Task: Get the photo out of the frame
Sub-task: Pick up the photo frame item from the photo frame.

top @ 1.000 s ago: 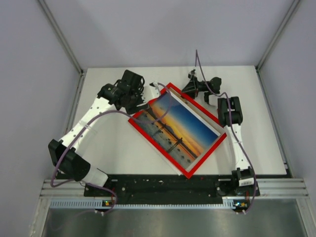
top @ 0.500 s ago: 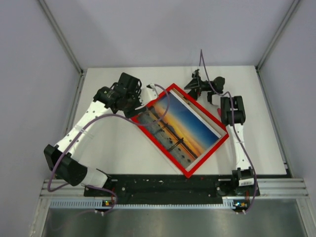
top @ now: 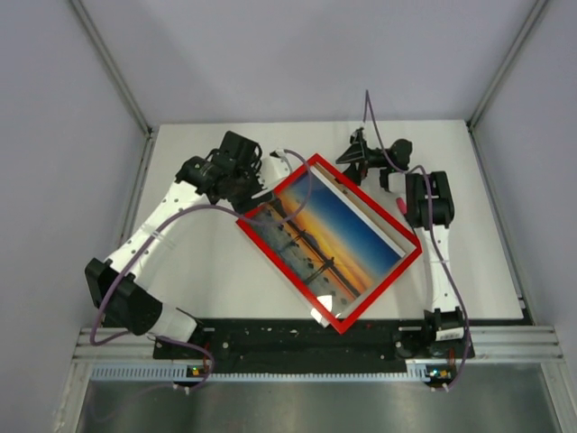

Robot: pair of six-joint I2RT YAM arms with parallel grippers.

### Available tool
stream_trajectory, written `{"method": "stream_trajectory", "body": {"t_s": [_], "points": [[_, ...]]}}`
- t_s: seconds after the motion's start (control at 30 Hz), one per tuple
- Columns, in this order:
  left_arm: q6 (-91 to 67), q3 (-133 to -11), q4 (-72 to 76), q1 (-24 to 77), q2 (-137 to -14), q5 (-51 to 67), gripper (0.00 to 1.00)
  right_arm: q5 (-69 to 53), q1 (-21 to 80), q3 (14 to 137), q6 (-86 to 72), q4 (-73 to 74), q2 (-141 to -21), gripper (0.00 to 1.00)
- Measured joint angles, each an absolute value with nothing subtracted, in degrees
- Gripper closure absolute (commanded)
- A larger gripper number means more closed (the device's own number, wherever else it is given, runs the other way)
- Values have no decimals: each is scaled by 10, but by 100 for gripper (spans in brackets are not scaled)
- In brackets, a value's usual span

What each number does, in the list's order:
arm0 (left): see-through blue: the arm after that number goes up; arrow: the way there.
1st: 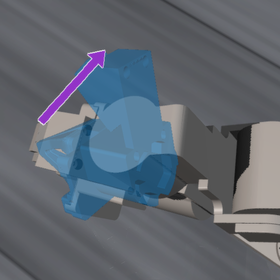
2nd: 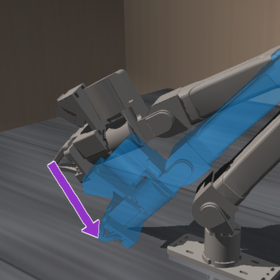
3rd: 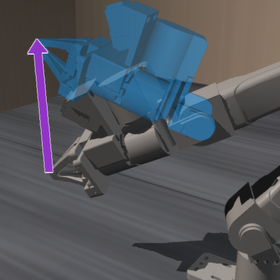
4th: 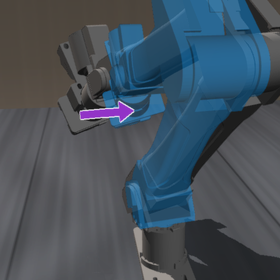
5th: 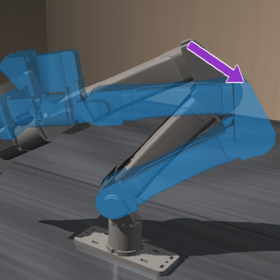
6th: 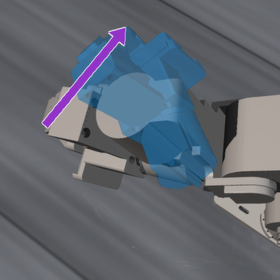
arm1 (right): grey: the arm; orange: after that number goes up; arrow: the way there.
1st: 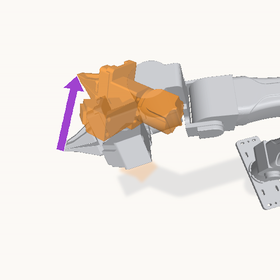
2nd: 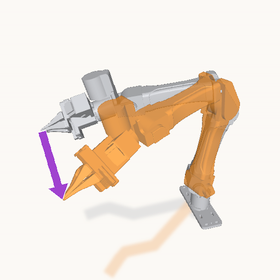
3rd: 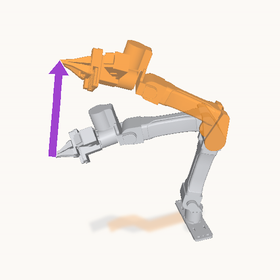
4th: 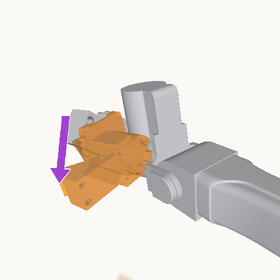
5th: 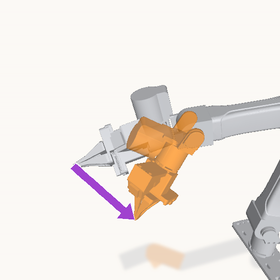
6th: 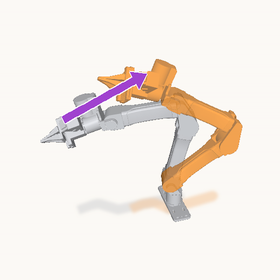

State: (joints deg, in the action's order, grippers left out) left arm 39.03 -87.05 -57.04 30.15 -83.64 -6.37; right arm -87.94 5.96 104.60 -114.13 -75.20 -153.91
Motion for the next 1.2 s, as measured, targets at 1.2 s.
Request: {"method": "stream_trajectory", "body": {"t_s": [1.2], "points": [[370, -973, -607, 311, -846, 70, 18, -889, 99, 1340, -1103, -752, -1518, 1]]}}
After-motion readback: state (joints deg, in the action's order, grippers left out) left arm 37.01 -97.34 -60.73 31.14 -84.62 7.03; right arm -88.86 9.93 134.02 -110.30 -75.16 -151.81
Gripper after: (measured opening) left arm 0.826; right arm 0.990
